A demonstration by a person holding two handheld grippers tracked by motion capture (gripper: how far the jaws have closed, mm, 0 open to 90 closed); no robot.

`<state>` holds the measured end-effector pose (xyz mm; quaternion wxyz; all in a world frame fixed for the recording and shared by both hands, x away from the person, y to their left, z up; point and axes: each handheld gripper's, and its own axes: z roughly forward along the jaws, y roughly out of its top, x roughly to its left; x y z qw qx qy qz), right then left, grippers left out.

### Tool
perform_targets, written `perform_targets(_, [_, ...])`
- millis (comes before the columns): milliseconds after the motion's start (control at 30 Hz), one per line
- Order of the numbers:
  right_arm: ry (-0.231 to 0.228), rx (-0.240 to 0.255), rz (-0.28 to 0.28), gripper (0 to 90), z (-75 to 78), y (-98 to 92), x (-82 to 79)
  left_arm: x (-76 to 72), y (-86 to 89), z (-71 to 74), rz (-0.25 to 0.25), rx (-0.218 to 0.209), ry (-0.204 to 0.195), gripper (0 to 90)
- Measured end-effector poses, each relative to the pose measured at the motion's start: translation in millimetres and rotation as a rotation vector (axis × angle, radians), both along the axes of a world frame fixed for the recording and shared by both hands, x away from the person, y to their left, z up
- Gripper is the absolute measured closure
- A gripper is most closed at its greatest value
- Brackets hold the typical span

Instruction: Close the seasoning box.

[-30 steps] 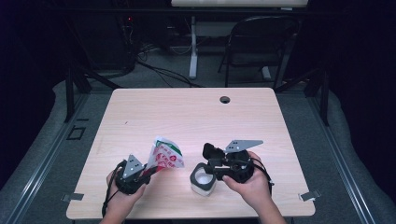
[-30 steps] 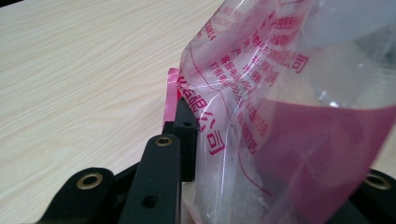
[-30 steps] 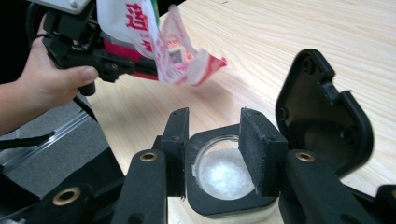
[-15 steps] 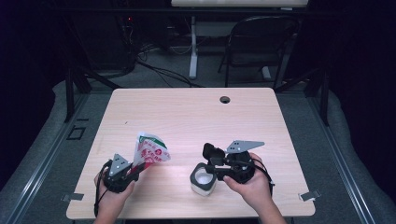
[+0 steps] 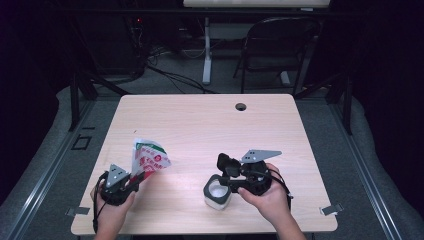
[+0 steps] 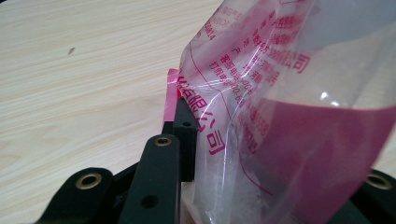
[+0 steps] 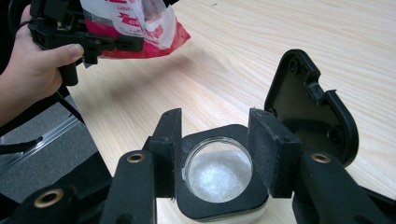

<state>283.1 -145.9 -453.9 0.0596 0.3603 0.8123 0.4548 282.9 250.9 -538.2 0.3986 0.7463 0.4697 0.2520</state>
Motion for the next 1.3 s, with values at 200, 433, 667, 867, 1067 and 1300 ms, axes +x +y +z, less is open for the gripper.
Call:
perform_targets(200, [-0.004, -0.002, 0.0, 56.7, 0.8, 0.4, 0.9, 0.0, 10.3, -2.1, 0.04, 0.001, 0.006, 74.5])
perform_targets(433, [-0.006, -0.002, -0.001, 55.3, -0.5, 2.8, 2.4, 0.9, 20.7, -6.9, 0.09, -0.003, 0.018, 74.1])
perform_targets(667, [-0.006, -0.002, 0.003, 55.2, -0.7, 4.7, 3.9, 0.1, 33.2, -9.4, 0.156, 0.002, 0.024, 73.9])
perform_targets(867, [0.001, -0.003, 0.007, 55.3, -1.7, 6.5, 4.8, 0.6, 41.6, -11.8, 0.197, 0.015, 0.017, 73.6])
perform_targets(1067, [0.002, -0.008, 0.008, 55.3, -2.1, 6.6, 5.1, 1.5, 46.7, -15.8, 0.24, 0.035, 0.014, 73.0])
perform_targets(1300, [0.002, -0.008, 0.007, 55.3, -2.2, 6.6, 5.1, 3.2, 47.0, -19.6, 0.243, 0.044, 0.031, 70.3])
